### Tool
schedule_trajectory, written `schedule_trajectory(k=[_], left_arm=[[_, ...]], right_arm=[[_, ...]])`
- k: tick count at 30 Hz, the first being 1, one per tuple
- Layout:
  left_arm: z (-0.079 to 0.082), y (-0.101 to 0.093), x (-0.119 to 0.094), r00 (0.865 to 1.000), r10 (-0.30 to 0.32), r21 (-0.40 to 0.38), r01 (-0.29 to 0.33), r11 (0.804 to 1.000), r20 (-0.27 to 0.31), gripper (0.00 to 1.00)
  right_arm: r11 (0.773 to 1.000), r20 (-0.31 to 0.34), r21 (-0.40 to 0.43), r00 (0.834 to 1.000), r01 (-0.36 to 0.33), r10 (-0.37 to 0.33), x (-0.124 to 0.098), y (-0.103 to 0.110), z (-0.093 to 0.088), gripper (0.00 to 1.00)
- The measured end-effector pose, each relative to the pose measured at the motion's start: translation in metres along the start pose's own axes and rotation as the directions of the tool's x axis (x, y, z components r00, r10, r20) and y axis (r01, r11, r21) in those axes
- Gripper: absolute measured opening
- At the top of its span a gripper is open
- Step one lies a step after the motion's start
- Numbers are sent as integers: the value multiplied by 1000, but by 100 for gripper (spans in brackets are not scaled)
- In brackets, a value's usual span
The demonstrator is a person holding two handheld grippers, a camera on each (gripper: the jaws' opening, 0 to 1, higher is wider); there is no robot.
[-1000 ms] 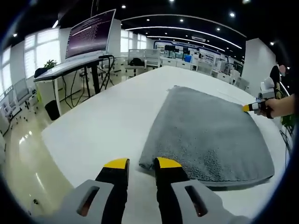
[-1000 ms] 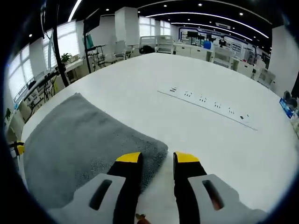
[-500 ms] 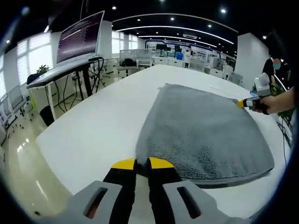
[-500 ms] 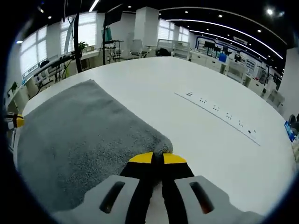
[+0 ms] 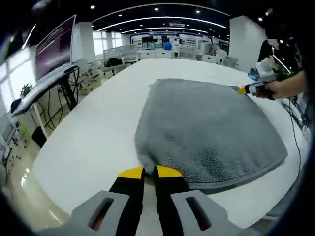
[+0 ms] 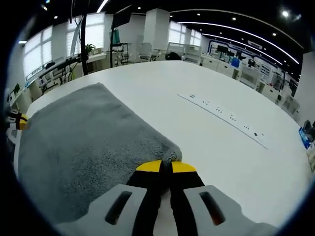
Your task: Fold the towel on the table until its edges align and the towel forms a compact rectangular stack.
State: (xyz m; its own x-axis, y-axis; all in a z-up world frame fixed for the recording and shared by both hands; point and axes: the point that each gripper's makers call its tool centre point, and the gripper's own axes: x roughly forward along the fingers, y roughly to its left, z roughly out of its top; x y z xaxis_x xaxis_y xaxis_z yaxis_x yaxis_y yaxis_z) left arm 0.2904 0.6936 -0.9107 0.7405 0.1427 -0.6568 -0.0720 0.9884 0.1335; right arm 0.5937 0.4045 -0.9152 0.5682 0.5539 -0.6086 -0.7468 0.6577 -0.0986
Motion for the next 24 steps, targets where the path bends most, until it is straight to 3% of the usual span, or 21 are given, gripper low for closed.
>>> schedule_trajectory(k=[2,5,13,17,21,23,24], left_arm=[[4,-15,2,1000,-18,52,19,998,-19,8],[9,-30,6,999,-49,47,50,998,-19,8],[24,-108,1,984,-176,51,176,983,-11,8],[27,-145,-3,956,-289,78,293,953,-54,8],[31,-170,-4,943,-322,138,331,933,-85,8],[32,-186,-6,932,-346,163,360,918,-108,8],[32,-197,-7,919,-373,193,391,900,-123,8]], right_arm=[[1000,-3,-2,1000,10,-10,-9,-9,-7,3],[1000,-7,-1,1000,21,-21,-15,-27,-13,3],[997,-24,17,997,80,-80,-53,-78,-50,3],[992,-29,51,993,112,-111,-71,-106,-67,3],[989,-23,78,992,124,-123,-84,-127,-82,3],[988,-23,87,992,128,-126,-92,-135,-88,2],[987,-24,94,992,129,-127,-95,-142,-91,2]])
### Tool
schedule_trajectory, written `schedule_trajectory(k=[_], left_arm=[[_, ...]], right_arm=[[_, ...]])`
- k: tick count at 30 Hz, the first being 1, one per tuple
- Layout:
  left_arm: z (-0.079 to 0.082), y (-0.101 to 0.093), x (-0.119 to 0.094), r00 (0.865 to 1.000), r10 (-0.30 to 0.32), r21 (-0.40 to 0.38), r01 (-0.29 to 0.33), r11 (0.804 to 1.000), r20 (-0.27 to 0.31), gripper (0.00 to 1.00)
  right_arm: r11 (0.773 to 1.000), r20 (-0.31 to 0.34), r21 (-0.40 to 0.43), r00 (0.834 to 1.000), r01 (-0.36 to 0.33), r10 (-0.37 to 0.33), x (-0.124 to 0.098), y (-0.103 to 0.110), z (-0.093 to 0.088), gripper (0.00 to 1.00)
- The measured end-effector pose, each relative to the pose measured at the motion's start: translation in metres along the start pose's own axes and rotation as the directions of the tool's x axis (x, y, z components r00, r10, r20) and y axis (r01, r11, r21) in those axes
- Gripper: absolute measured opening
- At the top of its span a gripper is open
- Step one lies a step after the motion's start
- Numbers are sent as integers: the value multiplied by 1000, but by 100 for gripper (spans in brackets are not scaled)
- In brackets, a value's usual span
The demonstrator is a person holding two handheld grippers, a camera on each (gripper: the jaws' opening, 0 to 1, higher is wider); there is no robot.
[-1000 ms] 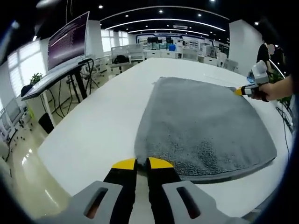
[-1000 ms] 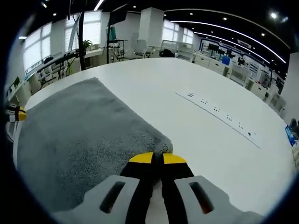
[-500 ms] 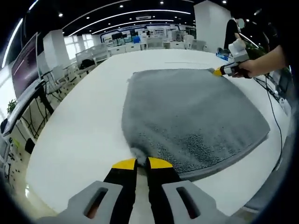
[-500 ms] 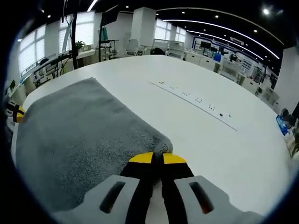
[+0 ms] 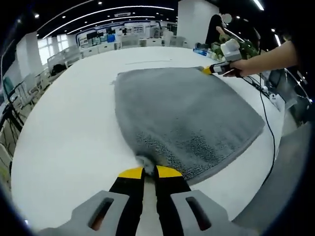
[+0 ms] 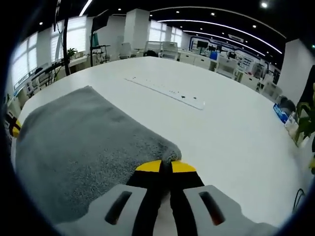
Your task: Fold the towel on the table until its edges align and the towel forms a compact rectangular stack.
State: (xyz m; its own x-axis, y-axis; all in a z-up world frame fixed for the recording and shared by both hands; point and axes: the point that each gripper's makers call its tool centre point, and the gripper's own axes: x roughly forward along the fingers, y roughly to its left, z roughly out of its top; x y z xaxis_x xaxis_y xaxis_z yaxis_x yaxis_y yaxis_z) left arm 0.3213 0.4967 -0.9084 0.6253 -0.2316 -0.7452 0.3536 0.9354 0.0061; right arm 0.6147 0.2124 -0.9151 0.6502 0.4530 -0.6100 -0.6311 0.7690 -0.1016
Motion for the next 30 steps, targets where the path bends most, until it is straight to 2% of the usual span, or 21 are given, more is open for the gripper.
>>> schedule_trajectory(k=[3,5,10,11,16,18,21,23,27,29,30], left_arm=[[7,-20,9,999,-50,23,51,998,-15,8],[14,-36,16,997,-78,75,79,994,-18,8],[23,-65,26,991,-134,145,137,980,-27,8],[25,-72,28,989,-145,155,147,977,-28,8],[31,-95,36,982,-186,178,187,966,-23,8],[34,-102,38,980,-200,194,200,961,-18,8],[35,-106,40,981,-191,200,191,961,-16,8],[35,-103,40,985,-174,194,173,966,-15,8],[32,-100,38,989,-146,167,149,975,-34,8],[28,-93,34,994,-98,191,107,976,-56,8],[25,-91,31,995,-72,244,86,966,-67,8]], right_arm=[[999,5,41,1000,-6,6,-5,-14,-7,2],[997,4,71,1000,-2,2,-10,-27,-13,2],[997,-13,73,1000,5,-4,-21,-46,-24,3],[997,-20,72,1000,10,-9,-24,-57,-28,3],[997,-37,69,999,39,-37,-38,-81,-40,3],[994,-40,98,998,58,-54,-44,-89,-45,3],[985,-34,156,997,71,-66,-50,-93,-48,3],[980,-24,186,997,75,-72,-52,-88,-46,3],[981,-25,177,997,79,-76,-50,-90,-47,3],[981,-25,179,997,80,-76,-49,-93,-48,3],[979,-24,187,997,79,-75,-47,-95,-49,3]])
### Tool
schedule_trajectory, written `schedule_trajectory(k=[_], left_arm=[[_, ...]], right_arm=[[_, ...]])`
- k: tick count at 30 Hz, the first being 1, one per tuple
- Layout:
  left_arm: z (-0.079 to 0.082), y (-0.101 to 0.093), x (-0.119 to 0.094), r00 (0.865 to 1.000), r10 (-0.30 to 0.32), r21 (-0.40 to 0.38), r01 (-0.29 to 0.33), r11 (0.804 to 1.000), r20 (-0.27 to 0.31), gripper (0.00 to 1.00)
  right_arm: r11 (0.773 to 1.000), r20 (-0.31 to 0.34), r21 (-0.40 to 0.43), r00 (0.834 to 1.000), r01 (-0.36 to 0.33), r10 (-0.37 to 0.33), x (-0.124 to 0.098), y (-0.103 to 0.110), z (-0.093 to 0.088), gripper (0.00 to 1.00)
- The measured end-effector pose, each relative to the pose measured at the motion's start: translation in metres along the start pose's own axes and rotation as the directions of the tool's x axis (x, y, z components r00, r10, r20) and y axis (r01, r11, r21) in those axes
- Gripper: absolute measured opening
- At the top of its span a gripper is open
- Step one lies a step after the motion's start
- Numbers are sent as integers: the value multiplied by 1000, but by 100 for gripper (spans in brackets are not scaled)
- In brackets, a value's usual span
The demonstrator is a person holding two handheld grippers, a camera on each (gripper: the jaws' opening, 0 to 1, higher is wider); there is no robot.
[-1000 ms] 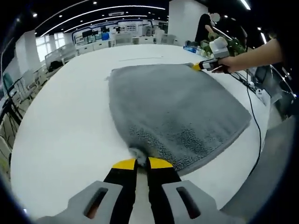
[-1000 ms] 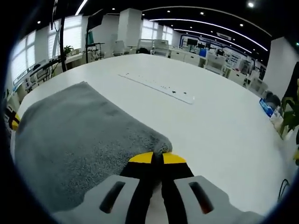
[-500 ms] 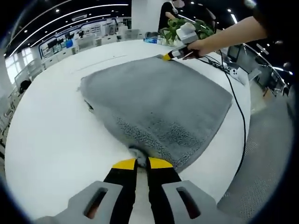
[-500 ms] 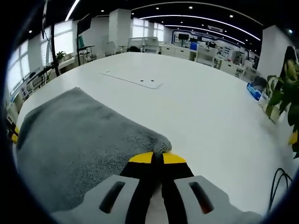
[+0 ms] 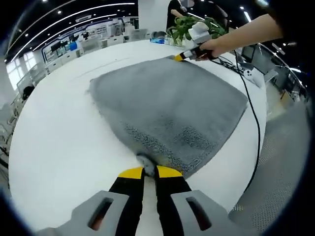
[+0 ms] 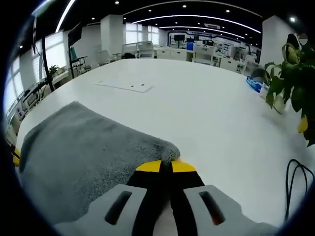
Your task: Fold the towel on the table until its edges align and the towel forms a compact rectangular stack.
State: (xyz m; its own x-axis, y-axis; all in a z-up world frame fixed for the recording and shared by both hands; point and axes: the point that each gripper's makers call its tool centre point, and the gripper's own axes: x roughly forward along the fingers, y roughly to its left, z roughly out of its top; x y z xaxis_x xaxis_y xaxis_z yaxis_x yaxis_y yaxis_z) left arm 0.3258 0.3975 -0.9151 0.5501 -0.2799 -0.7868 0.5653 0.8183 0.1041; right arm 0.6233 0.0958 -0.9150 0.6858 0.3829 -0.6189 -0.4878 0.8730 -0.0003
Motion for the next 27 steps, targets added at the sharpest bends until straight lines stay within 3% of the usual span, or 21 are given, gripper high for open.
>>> schedule_trajectory(k=[5,7,10,12,14,15,17,25,27], left_arm=[[-9,-1,-10,998,48,18,-47,999,-45,8],[-11,-1,-12,997,56,-56,-59,997,-44,8],[-12,0,-12,998,53,-201,-59,978,-35,8],[-14,2,-13,999,40,-308,-45,950,-21,9],[-14,1,-14,999,43,-265,-48,963,-24,9],[-12,0,-15,998,50,-191,-55,980,-34,9],[-10,-1,-15,996,62,-129,-69,989,-59,9],[-10,7,-24,984,113,-19,-117,993,-141,22],[-6,7,-27,982,131,-17,-134,991,-138,25]], right_arm=[[998,35,55,999,-4,3,3,-7,-2,3],[998,47,66,999,-3,0,2,-6,-2,3],[998,49,59,999,-5,2,1,-3,-1,3],[998,46,55,999,-8,5,3,-4,-1,3],[999,40,53,999,-13,11,4,-6,-1,3],[998,37,53,999,-17,15,4,-6,-1,3],[998,35,54,999,-24,23,3,-4,-1,3],[999,66,34,997,-43,40,-6,7,-2,3],[999,71,24,996,-49,47,-14,15,0,4]])
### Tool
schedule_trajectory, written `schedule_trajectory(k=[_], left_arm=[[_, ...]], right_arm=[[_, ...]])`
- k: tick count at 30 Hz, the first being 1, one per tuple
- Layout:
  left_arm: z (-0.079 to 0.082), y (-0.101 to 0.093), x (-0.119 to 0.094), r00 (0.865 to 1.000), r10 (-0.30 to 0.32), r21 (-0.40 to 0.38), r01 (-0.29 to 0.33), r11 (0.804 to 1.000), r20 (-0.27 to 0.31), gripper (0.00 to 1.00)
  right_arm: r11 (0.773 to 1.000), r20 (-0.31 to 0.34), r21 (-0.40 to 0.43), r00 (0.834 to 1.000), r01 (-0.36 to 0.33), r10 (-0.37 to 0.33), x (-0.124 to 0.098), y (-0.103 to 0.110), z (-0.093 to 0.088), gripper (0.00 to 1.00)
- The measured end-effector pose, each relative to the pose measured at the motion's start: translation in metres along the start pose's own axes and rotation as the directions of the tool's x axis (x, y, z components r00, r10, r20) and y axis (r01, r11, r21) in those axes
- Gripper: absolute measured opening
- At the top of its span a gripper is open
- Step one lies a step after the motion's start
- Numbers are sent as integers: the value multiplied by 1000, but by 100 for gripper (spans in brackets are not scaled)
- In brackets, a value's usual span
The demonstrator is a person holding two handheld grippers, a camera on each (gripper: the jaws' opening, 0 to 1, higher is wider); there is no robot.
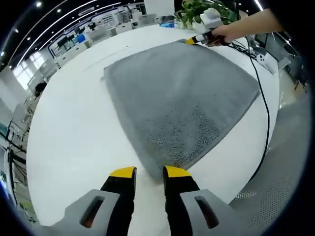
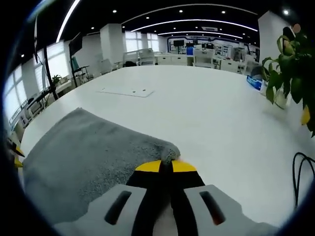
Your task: Fold the towel on the table until its edges align and the towel forms a compact rectangular stack.
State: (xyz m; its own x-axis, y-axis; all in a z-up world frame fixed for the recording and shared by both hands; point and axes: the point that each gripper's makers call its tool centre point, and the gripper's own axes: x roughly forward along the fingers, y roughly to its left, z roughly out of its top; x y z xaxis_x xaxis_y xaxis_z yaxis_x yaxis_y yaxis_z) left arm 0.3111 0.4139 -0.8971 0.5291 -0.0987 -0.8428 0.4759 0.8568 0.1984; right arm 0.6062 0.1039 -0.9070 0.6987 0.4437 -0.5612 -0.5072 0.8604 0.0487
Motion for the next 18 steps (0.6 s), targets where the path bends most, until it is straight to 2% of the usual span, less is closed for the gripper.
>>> schedule_trajectory(k=[3,5,6,10,14,18], left_arm=[[14,-8,-6,999,8,-25,-7,1000,38,27],[23,-20,-5,998,-5,-30,6,1000,58,27],[26,-26,-3,998,-13,-23,14,1000,64,27],[46,-60,4,994,-65,42,61,997,89,28],[68,-92,11,984,-127,174,104,979,127,28],[91,-119,15,970,-174,206,138,969,171,29]], right_arm=[[1000,4,5,1000,-16,16,2,-3,-1,4],[997,12,-64,999,-32,33,3,-2,0,4],[999,13,-46,1000,-28,29,2,-1,-1,4],[999,30,-25,999,-27,28,6,-6,-1,4],[998,33,-32,998,-45,46,7,-7,-2,4],[995,34,-65,997,-73,76,6,-5,-5,4]])
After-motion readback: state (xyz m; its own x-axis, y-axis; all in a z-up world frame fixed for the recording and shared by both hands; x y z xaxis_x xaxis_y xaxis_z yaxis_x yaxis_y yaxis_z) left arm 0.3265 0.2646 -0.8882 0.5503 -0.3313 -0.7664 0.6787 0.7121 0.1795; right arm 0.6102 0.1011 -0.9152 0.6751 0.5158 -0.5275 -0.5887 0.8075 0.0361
